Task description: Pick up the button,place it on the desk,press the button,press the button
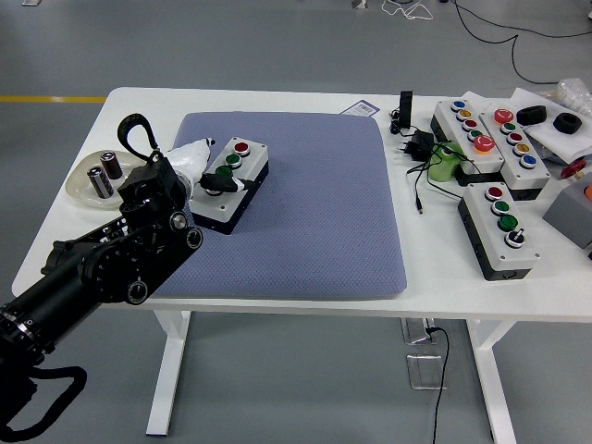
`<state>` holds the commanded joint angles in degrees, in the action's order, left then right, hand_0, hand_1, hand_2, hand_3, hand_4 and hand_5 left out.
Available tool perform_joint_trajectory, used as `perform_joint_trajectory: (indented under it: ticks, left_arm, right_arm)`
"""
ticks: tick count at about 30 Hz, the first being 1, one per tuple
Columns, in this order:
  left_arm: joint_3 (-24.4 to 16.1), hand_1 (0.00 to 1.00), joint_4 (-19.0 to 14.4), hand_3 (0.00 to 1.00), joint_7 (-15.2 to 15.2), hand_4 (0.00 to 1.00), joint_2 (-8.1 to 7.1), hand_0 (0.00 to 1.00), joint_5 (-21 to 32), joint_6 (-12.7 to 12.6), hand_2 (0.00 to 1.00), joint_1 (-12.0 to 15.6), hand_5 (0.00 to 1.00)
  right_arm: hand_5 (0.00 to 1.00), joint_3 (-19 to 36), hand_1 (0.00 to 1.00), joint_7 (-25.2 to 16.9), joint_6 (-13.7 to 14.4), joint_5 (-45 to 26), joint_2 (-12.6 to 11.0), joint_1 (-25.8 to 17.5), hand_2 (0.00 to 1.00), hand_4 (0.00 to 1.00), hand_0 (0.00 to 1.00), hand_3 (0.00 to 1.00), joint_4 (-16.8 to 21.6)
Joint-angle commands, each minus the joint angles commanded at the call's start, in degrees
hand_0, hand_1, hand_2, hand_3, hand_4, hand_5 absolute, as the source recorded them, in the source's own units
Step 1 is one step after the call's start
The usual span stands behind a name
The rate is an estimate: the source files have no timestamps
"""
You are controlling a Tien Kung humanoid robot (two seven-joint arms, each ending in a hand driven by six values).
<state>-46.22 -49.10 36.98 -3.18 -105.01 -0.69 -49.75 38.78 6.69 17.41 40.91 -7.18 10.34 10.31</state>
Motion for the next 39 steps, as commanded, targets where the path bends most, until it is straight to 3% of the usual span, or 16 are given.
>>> perform_joint_trajectory:
  ticks: [4, 5, 10, 11, 16, 17, 22, 23, 28, 29, 34, 35, 39]
  left_arm:
    - [1.2, 0.998, 2.2, 0.998, 0.0, 0.998, 1.41, 0.914, -0.4, -0.1, 0.998, -0.9, 0.591]
    - [1.4, 0.989, 3.0, 0.998, 0.0, 0.998, 1.65, 0.891, -0.5, -0.3, 0.998, -1.1, 0.548]
    - [2.6, 0.989, 6.0, 0.998, 0.0, 0.998, 2.6, 0.891, -1.2, -2.4, 0.998, -1.9, 0.548]
    - [2.9, 0.956, 6.5, 0.998, 0.0, 0.998, 2.77, 0.842, -1.3, -2.7, 0.998, -2.1, 0.424]
    - [4.2, 0.956, 9.7, 0.998, 0.0, 0.998, 3.18, 0.842, -1.2, -4.5, 0.998, -3.4, 0.424]
    - [4.5, 0.87, 10.2, 0.998, 0.0, 0.997, 3.18, 0.696, -1.1, -4.5, 0.945, -3.7, 0.31]
    - [6.2, 0.87, 12.8, 0.998, 0.0, 0.997, 3.18, 0.696, -0.2, -4.0, 0.945, -4.6, 0.31]
    - [6.7, 0.74, 13.4, 0.998, 0.0, 0.948, 3.18, 0.56, 0.1, -3.8, 0.822, -4.8, 0.215]
    - [8.6, 0.74, 15.1, 0.998, 0.0, 0.948, 3.18, 0.56, 0.9, -3.0, 0.822, -5.2, 0.215]
    - [8.9, 0.659, 15.2, 0.998, 0.0, 0.888, 3.18, 0.46, 0.7, -2.9, 0.746, -5.2, 0.133]
    - [9.5, 0.659, 15.3, 0.998, 0.0, 0.888, 3.18, 0.46, 0.1, -2.5, 0.746, -5.3, 0.133]
    - [9.5, 0.576, 15.3, 0.921, 0.0, 0.822, 3.18, 0.471, -0.1, -2.6, 0.654, -5.3, 0.05]
    - [9.8, 0.576, 15.2, 0.921, 0.0, 0.822, 3.18, 0.471, -0.8, -2.8, 0.654, -5.2, 0.05]
  right_arm:
    - [0.256, 0.1, 0.561, 0.1, 0.0, 0.3, 0.0, -0.1, 0.593, 0.247, 0.65, 0.635, 0.0]
    - [0.255, 0.2, 0.561, 0.1, 0.0, 0.4, -0.1, -0.1, 0.593, 0.248, 0.65, 0.635, 0.0]
    - [0.255, 0.2, 0.561, 0.1, 0.0, 0.5, -0.1, -0.1, 0.593, 0.248, 0.65, 0.635, 0.0]
    - [0.255, 0.2, 0.561, 0.1, 0.0, 0.5, -0.1, -0.1, 0.592, 0.248, 0.65, 0.636, 0.0]
    - [0.255, 0.2, 0.561, 0.1, -0.1, 0.7, -0.2, -0.1, 0.592, 0.248, 0.65, 0.636, 0.0]
    - [0.254, 0.2, 0.561, 0.1, -0.1, 0.8, -0.2, -0.1, 0.592, 0.248, 0.651, 0.636, 0.0]
    - [0.254, 0.2, 0.561, 0.2, -0.1, 0.9, -0.2, -0.2, 0.592, 0.248, 0.651, 0.636, 0.0]
    - [0.254, 0.2, 0.561, 0.2, -0.1, 1.0, -0.3, -0.3, 0.592, 0.249, 0.65, 0.636, 0.0]
    - [0.254, 0.3, 0.561, 0.3, -0.1, 1.3, -0.3, -0.4, 0.592, 0.249, 0.65, 0.636, 0.0]
    - [0.255, 0.4, 0.562, 0.3, -0.1, 1.3, -0.4, -0.5, 0.592, 0.249, 0.651, 0.635, 0.0]
    - [0.255, 0.3, 0.562, 0.3, -0.1, 1.4, -0.4, -0.6, 0.592, 0.249, 0.651, 0.635, 0.0]
    - [0.254, 0.3, 0.562, 0.3, -0.1, 1.3, -0.4, -0.6, 0.592, 0.25, 0.651, 0.635, 0.0]
    - [0.254, 0.3, 0.562, 0.4, -0.1, 1.4, -0.4, -0.7, 0.592, 0.25, 0.651, 0.635, 0.0]
